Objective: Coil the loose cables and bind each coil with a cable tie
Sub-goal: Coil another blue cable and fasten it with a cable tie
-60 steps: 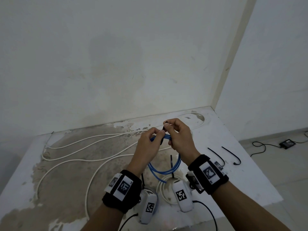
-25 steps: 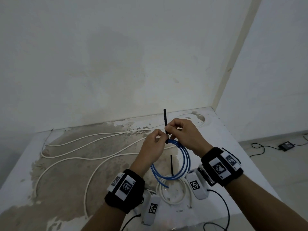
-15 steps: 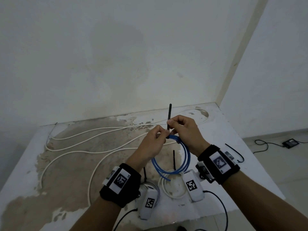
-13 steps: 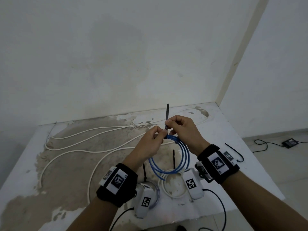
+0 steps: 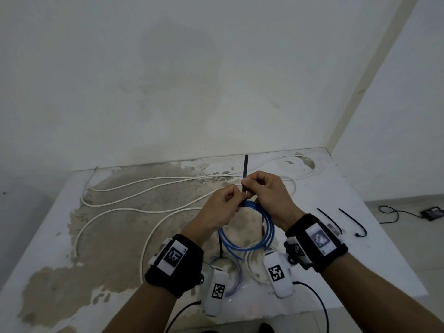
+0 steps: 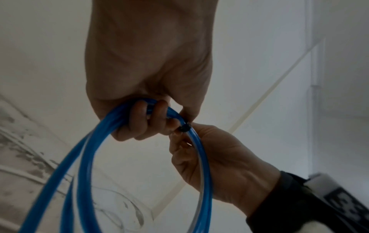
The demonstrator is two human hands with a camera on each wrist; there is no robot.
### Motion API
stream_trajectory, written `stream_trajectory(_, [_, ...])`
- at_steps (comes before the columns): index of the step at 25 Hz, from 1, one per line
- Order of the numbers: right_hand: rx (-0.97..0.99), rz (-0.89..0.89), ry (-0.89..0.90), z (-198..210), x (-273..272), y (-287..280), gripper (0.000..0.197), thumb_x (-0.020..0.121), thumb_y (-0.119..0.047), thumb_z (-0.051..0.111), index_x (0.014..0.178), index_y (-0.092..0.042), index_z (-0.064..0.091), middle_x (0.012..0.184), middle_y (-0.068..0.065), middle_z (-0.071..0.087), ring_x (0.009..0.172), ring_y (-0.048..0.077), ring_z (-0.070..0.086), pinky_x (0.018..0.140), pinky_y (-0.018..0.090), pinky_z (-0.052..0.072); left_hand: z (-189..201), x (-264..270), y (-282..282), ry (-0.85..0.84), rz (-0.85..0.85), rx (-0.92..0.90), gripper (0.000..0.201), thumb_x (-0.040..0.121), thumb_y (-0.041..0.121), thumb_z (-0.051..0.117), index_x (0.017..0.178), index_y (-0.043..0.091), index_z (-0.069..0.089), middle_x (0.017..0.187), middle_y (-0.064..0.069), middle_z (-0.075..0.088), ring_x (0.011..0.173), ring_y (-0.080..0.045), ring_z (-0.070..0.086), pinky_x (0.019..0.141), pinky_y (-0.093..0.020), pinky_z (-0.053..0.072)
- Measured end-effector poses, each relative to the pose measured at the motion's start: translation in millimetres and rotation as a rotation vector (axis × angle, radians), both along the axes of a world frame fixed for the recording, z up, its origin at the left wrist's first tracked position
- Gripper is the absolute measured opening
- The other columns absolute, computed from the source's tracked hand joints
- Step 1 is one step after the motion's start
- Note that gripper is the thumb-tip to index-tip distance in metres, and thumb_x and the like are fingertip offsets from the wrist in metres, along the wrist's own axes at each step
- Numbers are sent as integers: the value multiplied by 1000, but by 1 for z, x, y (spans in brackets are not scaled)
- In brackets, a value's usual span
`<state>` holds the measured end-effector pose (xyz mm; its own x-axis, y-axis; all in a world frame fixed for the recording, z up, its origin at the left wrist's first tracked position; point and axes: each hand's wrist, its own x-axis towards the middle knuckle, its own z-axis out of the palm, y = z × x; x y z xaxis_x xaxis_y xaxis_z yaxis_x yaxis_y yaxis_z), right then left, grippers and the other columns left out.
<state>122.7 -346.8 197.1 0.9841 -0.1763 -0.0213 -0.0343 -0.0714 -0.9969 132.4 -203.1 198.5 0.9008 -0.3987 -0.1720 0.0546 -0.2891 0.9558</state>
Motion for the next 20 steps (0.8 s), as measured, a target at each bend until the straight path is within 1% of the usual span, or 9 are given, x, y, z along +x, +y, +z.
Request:
stream_trajectory(4, [-23, 72, 29, 2, 1, 12, 16, 97, -13, 61, 83, -9, 68, 77, 4, 64, 62, 7, 58, 56, 14, 47, -4, 3, 16, 30, -70, 59, 36, 101, 35, 43, 73, 14, 48, 62, 1, 49, 46, -10, 40, 49, -25, 35])
stream_trajectory(6, [-87, 83, -3, 2, 3, 17, 15, 98, -17, 61, 86, -10, 66, 80, 3, 63, 66, 7, 57, 61, 16, 48, -15, 5, 34, -79, -52, 143, 40, 100, 45, 41, 79, 15, 56, 71, -1, 60, 61, -15, 57, 64, -30, 47])
stream_trajectory(8, [-117, 100, -45, -3, 2, 23, 15, 99, -20, 61, 90, -8, 64, 82, 11, 60, 71, 12, 58, 66, 23, 50, -33, 8, 59, -197, 133, 263, 58, 94, 64, 33, 87, 14, 62, 82, -6, 64, 78, -25, 62, 74, -40, 51])
stream_trajectory(10, [-152, 175, -112, -12, -2, 35, 12, 98, -17, 61, 89, -8, 62, 84, 14, 61, 76, 18, 58, 73, 31, 51, -45, 6, 81, -56, 315, 326, 73, 89, 73, 25, 98, 9, 60, 91, -11, 63, 83, -31, 62, 63, -35, 49])
stream_trajectory(11, [-166, 229, -142, -18, -4, 43, 9, 97, -13, 62, 89, -9, 63, 84, 10, 63, 78, 18, 60, 75, 31, 51, -49, 2, 87, 183, 345, 292, 72, 91, 70, 27, 106, 8, 61, 97, -14, 65, 84, -32, 64, 59, -32, 50])
stream_trajectory(13, [-202, 388, -179, -27, -10, 59, 6, 95, -8, 65, 90, -13, 66, 87, 0, 66, 84, 12, 63, 79, 24, 50, -53, -4, 96, 669, 356, -67, 62, 95, 60, 40, 106, 4, 65, 96, -16, 70, 76, -28, 69, 59, -32, 57])
stream_trajectory(14, [-241, 479, -191, -31, -15, 65, 5, 94, -10, 66, 91, -14, 67, 90, -4, 67, 87, 7, 64, 82, 20, 49, -55, -4, 100, 750, 382, -235, 48, 98, 47, 46, 99, 3, 66, 88, -15, 70, 68, -24, 70, 59, -32, 59])
stream_trajectory(17, [-396, 588, -222, -53, -29, 75, 9, 92, -13, 68, 93, -20, 73, 99, -13, 69, 99, 7, 64, 91, 22, 48, -64, 2, 110, 701, 458, -389, 28, 100, 11, 41, 78, 3, 57, 63, -9, 65, 53, -16, 65, 48, -25, 56])
stream_trajectory(20, [-407, 285, -65, -80, -36, 69, 18, 93, -9, 62, 94, -25, 71, 99, -12, 68, 97, 10, 65, 87, 26, 50, -74, 1, 119, 651, 515, -532, 28, 101, 5, 34, 79, 5, 51, 61, -5, 58, 52, -16, 56, 54, -30, 57])
